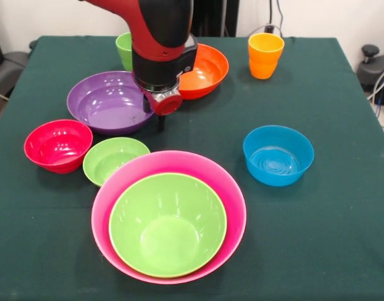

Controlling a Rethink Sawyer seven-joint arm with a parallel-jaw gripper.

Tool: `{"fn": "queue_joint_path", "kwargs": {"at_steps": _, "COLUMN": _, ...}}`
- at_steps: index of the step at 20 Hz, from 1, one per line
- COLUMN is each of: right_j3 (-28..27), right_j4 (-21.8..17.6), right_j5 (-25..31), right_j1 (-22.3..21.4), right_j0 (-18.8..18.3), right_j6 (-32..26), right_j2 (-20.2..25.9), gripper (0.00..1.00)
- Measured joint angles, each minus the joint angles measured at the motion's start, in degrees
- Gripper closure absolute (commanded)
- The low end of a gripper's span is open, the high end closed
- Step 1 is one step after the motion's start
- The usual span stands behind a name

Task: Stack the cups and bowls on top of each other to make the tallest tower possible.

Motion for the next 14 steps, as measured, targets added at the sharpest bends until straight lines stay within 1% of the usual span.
{"fn": "queue_joint_path", "kwargs": {"at_steps": 11, "right_j3": 0.01, "right_j4": -0.02, "right_j5": 0.00, "right_j1": 0.00, "right_j0": -0.92, "right_j6": 0.00, "right_j2": 0.01, "gripper": 0.00}}
{"fn": "queue_joint_path", "kwargs": {"at_steps": 12, "right_j3": 0.00, "right_j4": -0.02, "right_j5": 0.00, "right_j1": -0.03, "right_j0": -1.37, "right_j6": 0.00, "right_j2": 0.00, "gripper": 1.00}}
{"fn": "queue_joint_path", "kwargs": {"at_steps": 14, "right_j3": 0.00, "right_j4": -0.02, "right_j5": 0.00, "right_j1": -0.03, "right_j0": -1.39, "right_j6": 0.00, "right_j2": 0.00, "gripper": 1.00}}
